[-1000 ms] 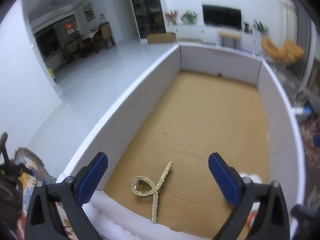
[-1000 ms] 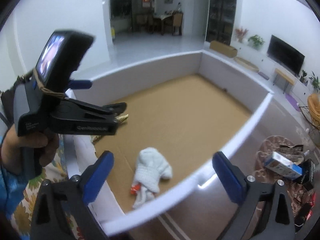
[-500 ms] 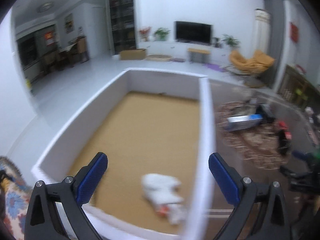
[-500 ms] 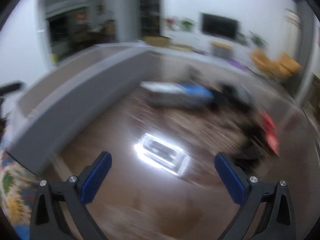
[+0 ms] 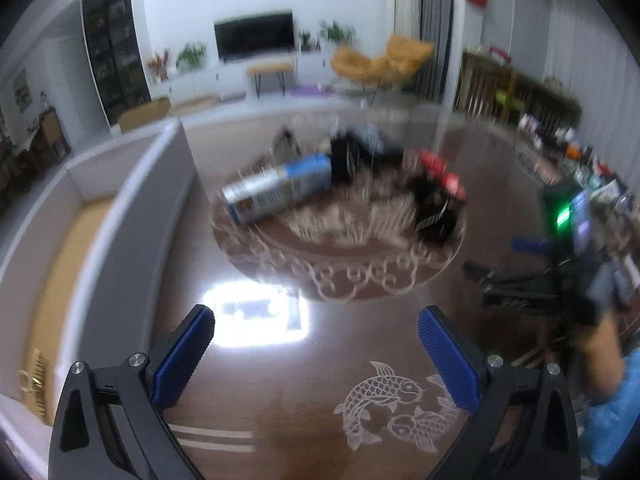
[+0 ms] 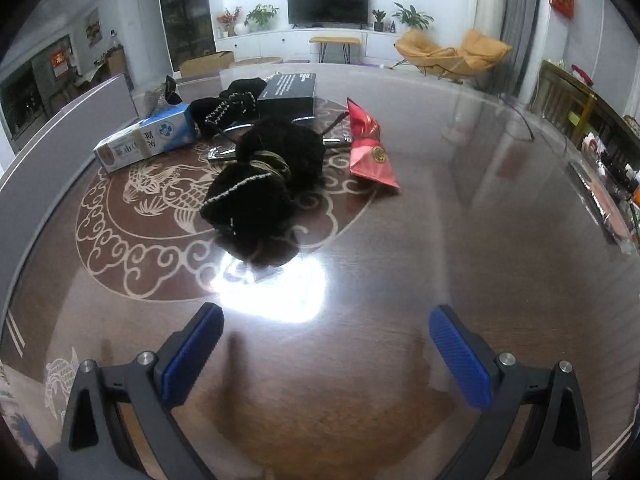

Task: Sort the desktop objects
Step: 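Return both tools from the bin to the table, then grasp the black knit bag with the right tool while the left tool reaches the medicine box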

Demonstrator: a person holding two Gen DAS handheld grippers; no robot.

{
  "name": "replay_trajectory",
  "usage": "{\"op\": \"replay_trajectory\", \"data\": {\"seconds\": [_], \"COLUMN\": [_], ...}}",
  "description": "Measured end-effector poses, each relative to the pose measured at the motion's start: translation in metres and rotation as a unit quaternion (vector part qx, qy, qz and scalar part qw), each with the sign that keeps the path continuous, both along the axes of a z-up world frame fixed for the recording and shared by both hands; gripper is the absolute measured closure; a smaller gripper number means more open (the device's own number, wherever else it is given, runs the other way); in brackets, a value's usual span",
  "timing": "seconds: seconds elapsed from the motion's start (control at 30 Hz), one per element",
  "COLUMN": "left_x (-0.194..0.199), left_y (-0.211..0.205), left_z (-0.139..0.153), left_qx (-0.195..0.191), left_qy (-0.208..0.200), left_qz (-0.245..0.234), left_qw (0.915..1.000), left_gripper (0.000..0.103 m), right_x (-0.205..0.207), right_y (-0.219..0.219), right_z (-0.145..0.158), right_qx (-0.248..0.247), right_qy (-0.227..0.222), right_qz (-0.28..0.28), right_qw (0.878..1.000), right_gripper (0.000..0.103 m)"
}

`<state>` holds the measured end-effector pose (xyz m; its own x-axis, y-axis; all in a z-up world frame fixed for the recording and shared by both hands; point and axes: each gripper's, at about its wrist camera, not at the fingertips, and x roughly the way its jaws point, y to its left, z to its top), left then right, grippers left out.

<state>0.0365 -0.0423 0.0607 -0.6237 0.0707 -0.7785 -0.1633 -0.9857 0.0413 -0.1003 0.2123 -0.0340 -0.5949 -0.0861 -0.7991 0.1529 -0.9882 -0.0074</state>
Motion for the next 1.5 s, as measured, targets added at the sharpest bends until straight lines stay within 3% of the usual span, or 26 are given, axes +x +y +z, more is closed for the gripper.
{"op": "replay_trajectory", "data": {"seconds": [0.3,0.47,0.63,0.7,0.8,1.33,1.5], "left_x": [-0.057,-0.079,-0.090,-0.092,-0.088,-0.089,-0.085], "left_y": [0.016,0.016,0.012,0.004,0.003,0.007,-0.003], "left_z": [-0.073,-0.085,-0.088,-0.090,-0.092,-0.093,-0.092], "left_qx": [-0.039,-0.042,-0.016,0.012,0.010,0.011,0.008], "left_qy": [-0.046,-0.052,-0.049,-0.054,-0.036,-0.032,-0.035], "left_qz": [0.036,0.051,0.052,0.056,0.057,0.055,0.015], "left_qw": [0.9976,0.9965,0.9973,0.9969,0.9977,0.9979,0.9992], "left_gripper": [0.000,0.000,0.000,0.000,0.000,0.000,0.000], "right_x": [0.002,0.002,0.002,0.003,0.004,0.003,0.003], "right_y": [0.006,0.000,-0.001,-0.002,-0.005,-0.005,-0.005], "right_z": [-0.010,-0.011,-0.010,-0.010,-0.010,-0.010,-0.010], "right_qx": [-0.020,0.004,0.005,0.005,0.006,0.006,0.006], "right_qy": [-0.006,-0.010,-0.011,-0.011,-0.011,-0.011,-0.011], "right_qz": [-0.006,-0.007,-0.008,-0.008,-0.009,-0.009,-0.009], "right_qw": [1.000,1.000,1.000,1.000,1.000,1.000,1.000], "right_gripper": [0.000,0.000,0.000,0.000,0.000,0.000,0.000]}}
